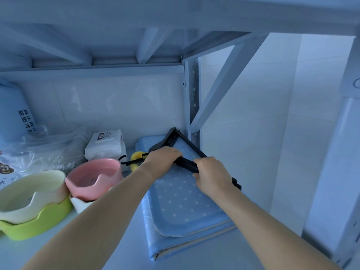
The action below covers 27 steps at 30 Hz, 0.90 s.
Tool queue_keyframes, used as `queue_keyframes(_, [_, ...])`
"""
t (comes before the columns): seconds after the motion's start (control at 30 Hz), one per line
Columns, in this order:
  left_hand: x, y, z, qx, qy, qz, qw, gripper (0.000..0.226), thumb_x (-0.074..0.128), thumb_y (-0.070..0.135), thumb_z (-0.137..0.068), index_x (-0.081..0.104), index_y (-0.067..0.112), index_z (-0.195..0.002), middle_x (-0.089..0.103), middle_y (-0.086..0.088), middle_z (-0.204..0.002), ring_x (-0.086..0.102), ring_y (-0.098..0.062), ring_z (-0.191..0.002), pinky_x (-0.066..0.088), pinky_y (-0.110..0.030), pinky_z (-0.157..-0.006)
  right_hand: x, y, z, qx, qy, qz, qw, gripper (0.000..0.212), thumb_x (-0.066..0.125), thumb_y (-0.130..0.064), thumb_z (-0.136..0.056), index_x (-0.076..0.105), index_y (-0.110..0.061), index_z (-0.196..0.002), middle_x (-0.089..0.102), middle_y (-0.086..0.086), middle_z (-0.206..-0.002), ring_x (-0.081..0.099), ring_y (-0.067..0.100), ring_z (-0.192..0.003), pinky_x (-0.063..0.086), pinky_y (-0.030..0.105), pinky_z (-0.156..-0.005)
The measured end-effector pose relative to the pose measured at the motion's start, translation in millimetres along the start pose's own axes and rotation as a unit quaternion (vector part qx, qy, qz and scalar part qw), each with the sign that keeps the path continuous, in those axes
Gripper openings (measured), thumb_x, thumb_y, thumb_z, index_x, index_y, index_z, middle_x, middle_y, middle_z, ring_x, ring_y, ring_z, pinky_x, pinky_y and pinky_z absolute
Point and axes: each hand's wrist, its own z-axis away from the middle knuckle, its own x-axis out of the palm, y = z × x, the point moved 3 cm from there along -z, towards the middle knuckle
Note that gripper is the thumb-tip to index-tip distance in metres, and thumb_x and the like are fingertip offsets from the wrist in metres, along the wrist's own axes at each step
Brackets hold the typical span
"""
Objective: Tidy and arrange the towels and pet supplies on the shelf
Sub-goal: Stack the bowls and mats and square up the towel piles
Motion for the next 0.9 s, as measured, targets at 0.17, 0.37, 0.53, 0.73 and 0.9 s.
queue_keyframes(0.17, [-2,3,-6,0.012,0.003,0.013,1.000,0.022,0.047,0.012,-0.093,0.055,0.023,-0.111,0.057,0.006,-0.106,0.047,-0.014,-0.104,0.040,-0.028,-0.078,0,3,0,0.007,0.003,0.004,1.000,0.013,0.055,-0.009,-0.088,0.045,-0.012,-0.080,0.048,0.004,-0.075,0.046,0.022,-0.064,0.036,0.030,-0.055])
queue_keyframes(0.37, [-3,4,-7,0.006,0.005,0.023,1.000,0.021,0.052,0.019,-0.092,0.055,0.025,-0.112,0.056,0.008,-0.109,0.048,-0.013,-0.106,0.044,-0.032,-0.083,-1,6,-3,0.004,-0.003,-0.007,1.000,0.010,0.055,-0.013,-0.089,0.048,-0.011,-0.083,0.050,0.006,-0.078,0.048,0.022,-0.065,0.038,0.030,-0.054])
queue_keyframes(0.53, [-9,-2,-5,0.004,-0.022,0.014,1.000,0.018,0.057,0.026,-0.090,0.056,0.023,-0.107,0.055,0.008,-0.104,0.048,-0.012,-0.102,0.044,-0.035,-0.083,-2,6,-3,-0.007,0.001,-0.038,0.999,0.006,0.056,-0.010,-0.087,0.052,-0.009,-0.083,0.052,0.005,-0.075,0.048,0.022,-0.063,0.037,0.028,-0.049])
queue_keyframes(0.73, [-11,-5,-5,0.006,-0.030,0.011,0.999,0.016,0.059,0.026,-0.088,0.059,0.023,-0.104,0.057,0.006,-0.100,0.050,-0.012,-0.098,0.044,-0.034,-0.082,-2,2,-2,-0.029,0.012,-0.036,0.999,0.011,0.058,-0.012,-0.088,0.049,-0.011,-0.082,0.048,0.002,-0.076,0.046,0.020,-0.066,0.032,0.027,-0.047])
queue_keyframes(0.9, [-11,-9,-1,0.014,-0.020,0.031,0.999,0.016,0.059,0.023,-0.088,0.060,0.020,-0.104,0.058,0.004,-0.097,0.051,-0.013,-0.096,0.042,-0.032,-0.084,-12,13,5,-0.042,0.048,-0.072,0.995,0.032,0.063,-0.034,-0.086,0.060,-0.011,-0.107,0.061,0.001,-0.100,0.057,0.022,-0.090,0.050,0.034,-0.075])
